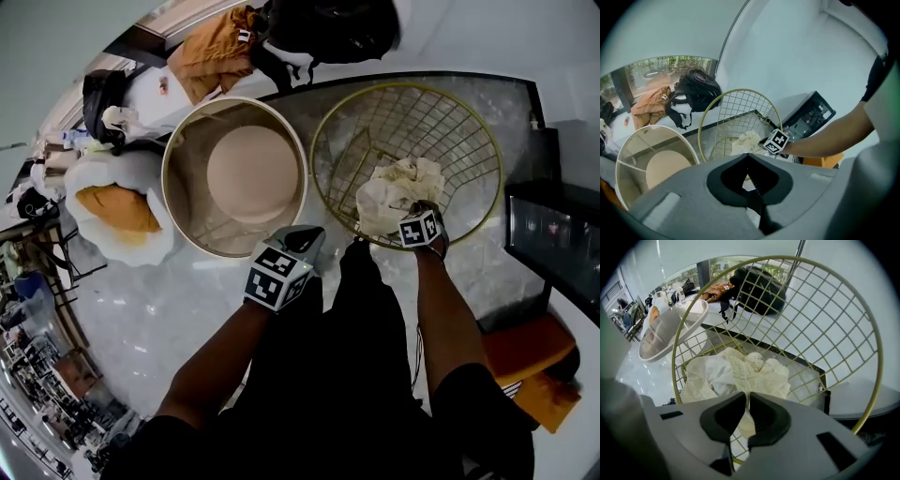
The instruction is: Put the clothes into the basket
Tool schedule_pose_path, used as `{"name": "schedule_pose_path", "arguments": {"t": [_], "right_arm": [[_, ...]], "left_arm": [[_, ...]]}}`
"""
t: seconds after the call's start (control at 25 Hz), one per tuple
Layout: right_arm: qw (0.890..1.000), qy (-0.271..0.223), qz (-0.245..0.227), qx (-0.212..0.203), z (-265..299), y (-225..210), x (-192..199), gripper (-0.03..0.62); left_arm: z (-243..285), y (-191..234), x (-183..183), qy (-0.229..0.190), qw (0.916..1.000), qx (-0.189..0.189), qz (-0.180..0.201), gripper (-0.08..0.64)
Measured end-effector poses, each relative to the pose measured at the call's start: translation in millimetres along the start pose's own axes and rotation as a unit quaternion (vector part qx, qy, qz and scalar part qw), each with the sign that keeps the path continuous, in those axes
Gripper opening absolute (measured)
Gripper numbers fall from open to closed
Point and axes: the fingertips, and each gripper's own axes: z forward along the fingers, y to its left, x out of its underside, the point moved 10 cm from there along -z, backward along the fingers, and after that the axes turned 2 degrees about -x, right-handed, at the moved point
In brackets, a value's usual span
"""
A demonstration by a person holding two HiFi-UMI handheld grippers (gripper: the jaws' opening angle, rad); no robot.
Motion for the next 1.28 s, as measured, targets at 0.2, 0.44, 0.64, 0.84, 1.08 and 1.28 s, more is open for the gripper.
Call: {"name": "schedule_pose_path", "arguments": {"t": [0.2,0.44,0.64,0.84,1.08,1.28], "right_arm": [[0.999,-0.036,0.034,0.017,-42.4,2.1,-1.9,0.029],[0.989,-0.104,0.102,0.023,-98.9,9.1,-6.3,0.026],[0.973,-0.174,0.153,0.017,-151.9,21.9,-10.3,0.025],[0.958,-0.230,0.173,0.009,-202.7,37.9,-12.5,0.025],[0.932,-0.292,0.214,-0.011,-263.9,57.0,-17.2,0.023],[0.916,-0.339,0.211,-0.041,-312.3,81.9,-33.2,0.023]], "left_arm": [[-22.2,-4.5,-2.0,-0.023,0.9995,0.011,0.015,0.002],[-53.6,-6.1,9.9,-0.043,0.9986,0.014,0.027,0.001],[-85.8,-4.4,19.5,-0.068,0.9972,0.018,0.024,0.001],[-117.1,-5.8,28.1,-0.102,0.9944,0.020,0.023,0.002],[-157.3,-3.0,40.8,-0.142,0.9894,0.020,0.024,0.002],[-194.0,4.2,59.1,-0.175,0.9842,0.021,0.021,0.002]]}}
